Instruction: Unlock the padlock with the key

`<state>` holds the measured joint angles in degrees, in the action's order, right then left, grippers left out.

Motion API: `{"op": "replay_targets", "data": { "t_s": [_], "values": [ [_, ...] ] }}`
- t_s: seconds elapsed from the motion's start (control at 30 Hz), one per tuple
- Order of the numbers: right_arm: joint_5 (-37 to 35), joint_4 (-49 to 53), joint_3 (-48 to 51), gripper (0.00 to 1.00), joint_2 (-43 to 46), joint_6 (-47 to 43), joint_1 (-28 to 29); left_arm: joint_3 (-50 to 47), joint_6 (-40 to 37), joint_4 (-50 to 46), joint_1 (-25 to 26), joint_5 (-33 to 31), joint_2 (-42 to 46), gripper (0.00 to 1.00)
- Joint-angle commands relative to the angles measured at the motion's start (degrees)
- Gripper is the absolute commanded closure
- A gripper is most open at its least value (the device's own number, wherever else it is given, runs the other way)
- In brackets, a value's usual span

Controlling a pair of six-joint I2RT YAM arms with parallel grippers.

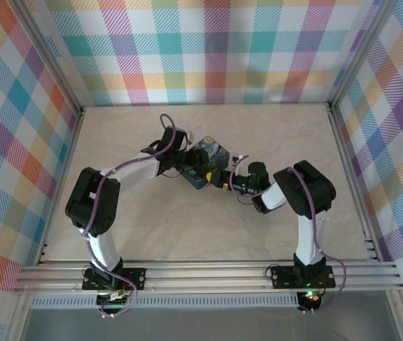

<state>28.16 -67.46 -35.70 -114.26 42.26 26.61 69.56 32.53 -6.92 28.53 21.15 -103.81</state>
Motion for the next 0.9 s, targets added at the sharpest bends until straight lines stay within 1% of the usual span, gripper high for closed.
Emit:
{"op": "replay_targets", "data": {
  "t_s": [0.0,0.17,0.3,0.57,0.77,0.87],
  "values": [
    [-5.03,8.2,0.53,0.16,0.08,-1.92,-0.49,-1.8,0.5,-7.71,0.38,-1.63,-2.09,0.46],
    [-5.79,8.53,1.01,0.16,1.03,-2.31,-1.1,-1.28,0.42,-8.0,0.38,-1.63,-2.11,0.46],
    [-2.04,7.93,-1.26,0.17,-0.45,-2.41,-1.03,-1.18,0.49,-7.68,0.38,-1.44,-2.34,0.46],
    [2.86,6.83,-5.86,0.17,-3.68,-1.63,0.47,-0.92,0.51,-7.6,0.36,-1.26,-2.81,0.47],
    [5.44,-0.73,-4.18,0.24,-3.47,0.58,1.16,-0.74,0.55,-7.48,0.38,-1.17,-3.24,0.47],
    [6.84,-1.59,-4.09,0.3,-3.51,0.55,1.16,-0.79,0.69,-7.32,0.38,-1.01,-3.33,0.47]
  ]
}}
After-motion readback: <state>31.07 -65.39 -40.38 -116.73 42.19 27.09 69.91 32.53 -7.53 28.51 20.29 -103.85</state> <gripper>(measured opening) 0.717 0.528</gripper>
